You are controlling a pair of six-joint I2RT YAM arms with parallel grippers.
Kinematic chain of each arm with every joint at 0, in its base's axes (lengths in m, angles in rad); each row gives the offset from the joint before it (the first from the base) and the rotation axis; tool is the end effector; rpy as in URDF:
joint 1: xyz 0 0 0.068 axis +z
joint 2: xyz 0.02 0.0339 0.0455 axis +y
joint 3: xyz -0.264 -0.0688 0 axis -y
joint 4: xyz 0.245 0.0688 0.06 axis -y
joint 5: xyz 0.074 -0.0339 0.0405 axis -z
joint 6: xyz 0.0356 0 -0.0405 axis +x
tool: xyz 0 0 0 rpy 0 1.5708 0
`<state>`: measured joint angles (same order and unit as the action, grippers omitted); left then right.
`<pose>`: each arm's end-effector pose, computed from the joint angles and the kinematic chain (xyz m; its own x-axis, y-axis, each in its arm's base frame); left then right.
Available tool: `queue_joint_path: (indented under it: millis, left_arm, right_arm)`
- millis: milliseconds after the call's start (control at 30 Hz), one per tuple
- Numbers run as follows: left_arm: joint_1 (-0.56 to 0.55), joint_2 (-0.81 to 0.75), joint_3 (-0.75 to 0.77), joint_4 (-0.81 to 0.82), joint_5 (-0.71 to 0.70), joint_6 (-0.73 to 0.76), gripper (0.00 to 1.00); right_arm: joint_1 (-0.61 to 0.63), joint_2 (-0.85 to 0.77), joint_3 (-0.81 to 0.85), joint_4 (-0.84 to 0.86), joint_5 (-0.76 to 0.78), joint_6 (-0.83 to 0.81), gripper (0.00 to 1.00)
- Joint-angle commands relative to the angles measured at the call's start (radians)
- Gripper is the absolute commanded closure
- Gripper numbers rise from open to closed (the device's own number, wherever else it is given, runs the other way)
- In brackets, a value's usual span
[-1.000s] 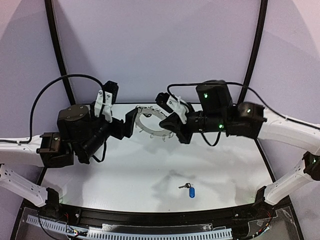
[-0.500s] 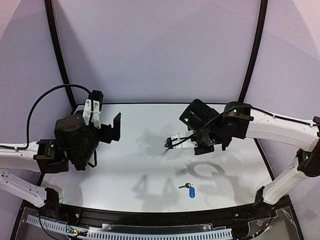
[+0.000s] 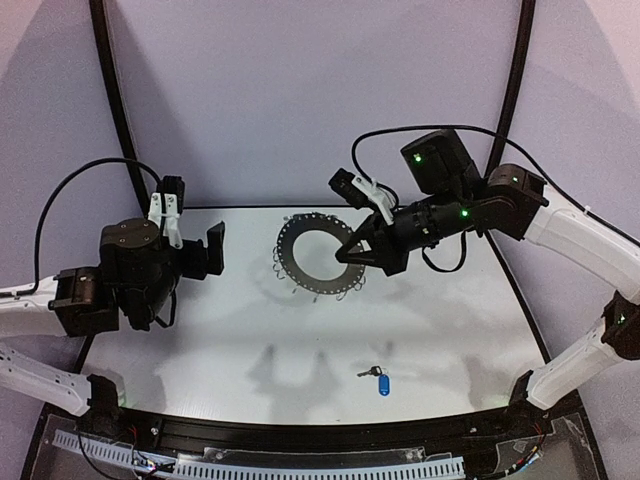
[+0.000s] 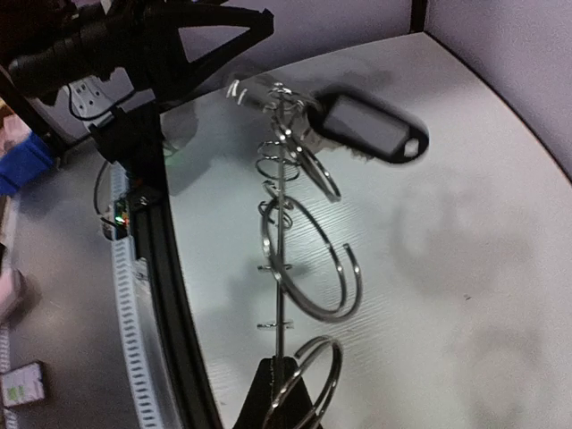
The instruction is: Put the keys on the keyring
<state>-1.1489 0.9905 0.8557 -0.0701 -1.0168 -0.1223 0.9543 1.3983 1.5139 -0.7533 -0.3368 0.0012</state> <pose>0.1164 -0.1855 0.3419 -0.0997 0.0653 -0.9929 0.1278 0.9904 0.0523 0.1625 0.2496 0.3974 -0.3453 -0.4854 -0.8032 -0.9232 0.3296 0.1977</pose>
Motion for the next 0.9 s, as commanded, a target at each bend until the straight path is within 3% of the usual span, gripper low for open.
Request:
queue_joint_path:
  millis: [0,300,600,867]
  left_arm:
    - [0.005,-0.036,0.017,-0.076,0.044,-0.032,0.01]
    - [0.006,-0.131,-0.016,-0.126,0.188,-0.070,0.01]
    - [0.008,-0.311,-0.158,-0.109,0.673,0.045,0.01]
    - [0.007,-0.289,-0.226,-0.029,0.806,0.156,0.01]
  right_arm:
    - [-0.010,-0.025,0.009,0.069,-0.079,0.231,1.00]
    - [-0.073,-0.061,-0.102,0.221,-0.193,0.469,1.00]
    - [-0.094,-0.087,-0.133,0.202,-0.327,0.346,1.00]
    - [-0.098,-0.108,-0.124,0.180,-0.352,0.358,1.00]
